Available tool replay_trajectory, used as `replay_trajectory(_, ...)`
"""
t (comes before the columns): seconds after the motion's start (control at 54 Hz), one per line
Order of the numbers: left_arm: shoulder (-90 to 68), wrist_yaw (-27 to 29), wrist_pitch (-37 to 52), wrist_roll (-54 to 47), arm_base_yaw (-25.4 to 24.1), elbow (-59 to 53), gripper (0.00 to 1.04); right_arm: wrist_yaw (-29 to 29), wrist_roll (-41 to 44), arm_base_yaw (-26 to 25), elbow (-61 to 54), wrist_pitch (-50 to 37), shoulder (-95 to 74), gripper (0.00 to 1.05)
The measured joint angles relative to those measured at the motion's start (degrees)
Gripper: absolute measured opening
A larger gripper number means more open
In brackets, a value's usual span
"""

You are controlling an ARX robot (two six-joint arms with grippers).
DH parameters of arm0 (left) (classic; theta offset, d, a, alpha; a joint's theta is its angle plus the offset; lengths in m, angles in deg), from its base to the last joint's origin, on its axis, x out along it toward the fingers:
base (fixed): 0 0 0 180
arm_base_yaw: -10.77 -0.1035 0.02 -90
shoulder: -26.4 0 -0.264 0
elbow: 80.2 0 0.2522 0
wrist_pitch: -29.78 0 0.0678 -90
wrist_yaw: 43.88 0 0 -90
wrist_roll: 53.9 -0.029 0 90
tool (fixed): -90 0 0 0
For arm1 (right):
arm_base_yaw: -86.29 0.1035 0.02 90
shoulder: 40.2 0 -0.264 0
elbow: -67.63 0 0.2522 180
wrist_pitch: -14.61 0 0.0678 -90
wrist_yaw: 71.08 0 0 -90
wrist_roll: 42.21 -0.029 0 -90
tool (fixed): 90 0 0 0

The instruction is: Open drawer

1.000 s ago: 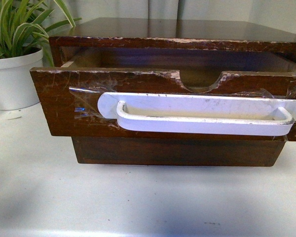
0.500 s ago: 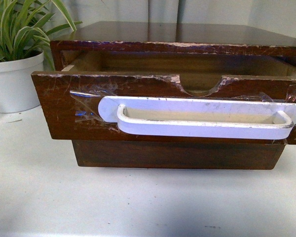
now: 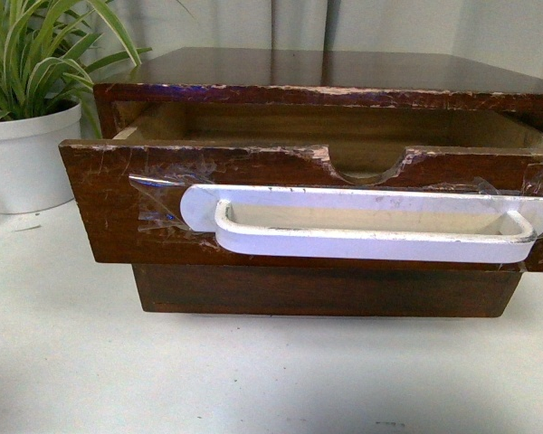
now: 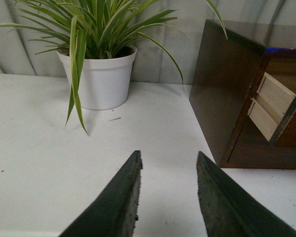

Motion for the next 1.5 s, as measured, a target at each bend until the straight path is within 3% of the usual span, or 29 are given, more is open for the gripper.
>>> replay_trajectory(0.185,2.4,5.3,-0.9,-0.1,5.6,-1.0,0.04,1.0,0.1,3.4,-1.1,0.0,1.0,0.07)
replay_trajectory(0.222,3.6,6.5,-1.0,-0.1,6.6,-2.1,0.04,1.2,0.1,3.4,-1.3,0.0,1.2,0.02)
replay_trajectory(0.278,4.0,7.4,-1.4,-0.1,7.9,-2.5,0.04,1.2,0.2,3.4,-1.6,0.0,1.4,0.01)
replay_trajectory(0.37,5.0,15.4,-2.0,-0.1,14.1,-2.5,0.04,1.2,0.3,3.5,-2.0,0.0,1.7,0.01)
replay_trajectory(0.463,5.1,15.8,-2.1,-0.2,17.0,-2.5,0.04,1.2,0.3,3.5,-3.5,-0.3,3.3,0.01)
replay_trajectory(1.074,5.1,16.5,-2.1,-0.2,17.3,-2.5,0.04,1.2,0.3,3.5,-4.3,-0.3,4.0,0.01)
replay_trajectory(1.389,5.1,16.5,-2.1,-0.1,17.3,-2.5,0.52,1.2,0.3,3.5,-4.3,-0.3,4.0,0.48)
replay_trajectory(1.5,5.1,16.5,-2.1,-0.1,17.3,-2.5,0.74,1.2,0.3,3.5,-4.3,-0.3,4.0,0.71)
